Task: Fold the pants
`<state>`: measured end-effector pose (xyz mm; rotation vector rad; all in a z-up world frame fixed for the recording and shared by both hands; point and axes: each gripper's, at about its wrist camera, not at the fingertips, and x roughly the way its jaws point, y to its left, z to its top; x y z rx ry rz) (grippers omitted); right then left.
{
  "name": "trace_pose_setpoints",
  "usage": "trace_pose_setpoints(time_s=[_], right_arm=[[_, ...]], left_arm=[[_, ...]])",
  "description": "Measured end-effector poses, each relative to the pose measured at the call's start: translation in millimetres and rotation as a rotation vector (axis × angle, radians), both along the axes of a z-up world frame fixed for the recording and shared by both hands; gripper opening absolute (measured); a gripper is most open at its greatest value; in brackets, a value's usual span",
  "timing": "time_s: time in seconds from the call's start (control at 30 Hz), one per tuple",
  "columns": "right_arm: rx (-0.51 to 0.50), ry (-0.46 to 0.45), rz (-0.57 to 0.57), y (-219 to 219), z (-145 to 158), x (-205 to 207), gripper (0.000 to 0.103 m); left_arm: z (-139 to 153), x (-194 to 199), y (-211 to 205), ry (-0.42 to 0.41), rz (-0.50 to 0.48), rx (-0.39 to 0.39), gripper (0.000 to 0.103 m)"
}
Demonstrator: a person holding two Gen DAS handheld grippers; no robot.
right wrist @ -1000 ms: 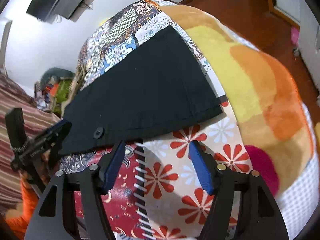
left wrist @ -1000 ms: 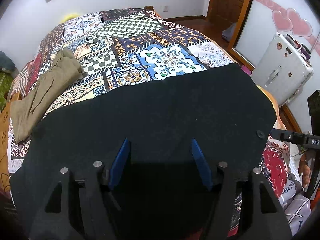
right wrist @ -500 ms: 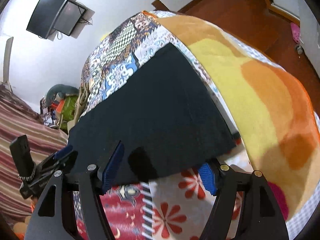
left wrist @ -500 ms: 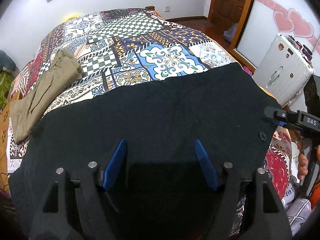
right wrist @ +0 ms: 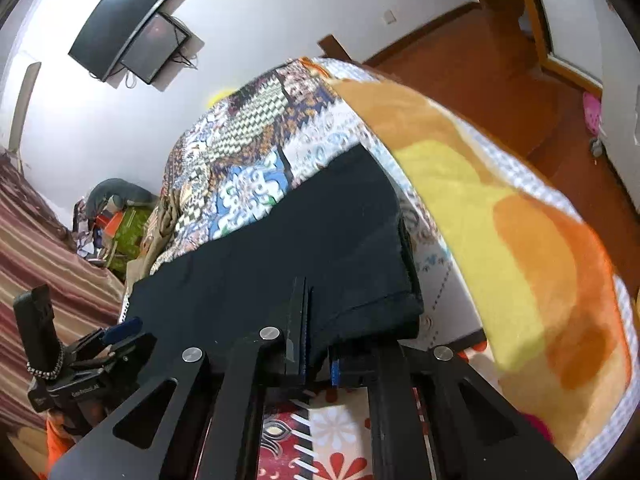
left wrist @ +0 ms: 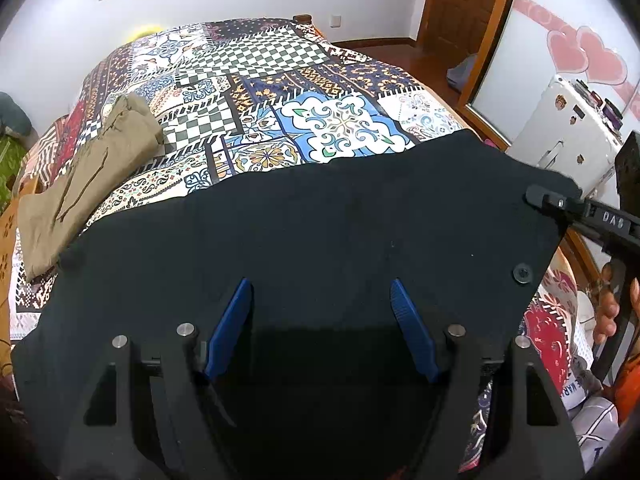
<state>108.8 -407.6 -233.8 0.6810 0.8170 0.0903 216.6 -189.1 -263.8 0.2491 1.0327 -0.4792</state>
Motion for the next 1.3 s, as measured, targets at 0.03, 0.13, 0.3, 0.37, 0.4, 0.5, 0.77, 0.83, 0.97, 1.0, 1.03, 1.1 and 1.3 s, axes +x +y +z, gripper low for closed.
trace_pose_setpoints(time_s=[0.03, 0.13, 0.3, 0.37, 0.4, 0.5, 0.77, 0.83, 0.97, 1.0, 1.03, 1.1, 1.3], right_arm=[[-0.011, -0.017, 0.003, 1.7, 6.8, 1.1, 0.007], [-0.035, -0.059, 0.021, 9.2, 24.6, 7.6, 0.007], [-0.079, -0.135, 0.092, 32.1, 59.4, 23.9, 0.007], [-0.099, -0.167, 0.122, 42.6, 73.0, 31.7, 0.007], [-0.107, -0.183, 0.134, 48.6, 78.7, 35.2, 0.007], [-0.125, -0.226, 0.171, 65.0, 95.3, 46.0, 0.007], [-0.149, -0.301, 0.317, 125.1, 126.1, 72.2, 0.007], [-0.155, -0.309, 0.370, 146.3, 129.4, 77.0, 0.007], [-0.144, -0.297, 0.480, 188.8, 126.2, 86.1, 0.007], [-0.145, -0.286, 0.520, 204.5, 121.9, 88.6, 0.007], [-0.147, -0.277, 0.551, 215.9, 118.2, 89.7, 0.007], [-0.156, -0.244, 0.625, 241.7, 105.7, 90.6, 0.007], [-0.192, -0.102, 0.823, 302.8, 52.1, 76.6, 0.007]], left_arm=[[1.4, -0.9, 1.4, -0.003, 0.001, -0.004, 0.072], [11.4, -4.5, 9.2, -0.027, 0.009, -0.025, 0.072], [30.1, -6.6, 34.2, -0.062, 0.055, -0.079, 0.072], [35.5, -7.5, 46.4, -0.074, 0.079, -0.096, 0.072], [37.8, -8.1, 53.1, -0.079, 0.091, -0.103, 0.072], [43.5, -10.2, 73.6, -0.093, 0.130, -0.119, 0.072], [49.0, -19.4, 141.7, -0.130, 0.266, -0.144, 0.072], [47.8, -21.6, 161.3, -0.131, 0.309, -0.152, 0.072], [43.4, -28.5, 198.9, -0.126, 0.396, -0.164, 0.072], [41.9, -31.3, 208.5, -0.126, 0.418, -0.167, 0.072], [41.1, -33.2, 215.8, -0.126, 0.433, -0.169, 0.072], [38.7, -38.5, 231.6, -0.125, 0.469, -0.170, 0.072], [36.9, -48.5, 252.9, -0.129, 0.519, -0.171, 0.072]])
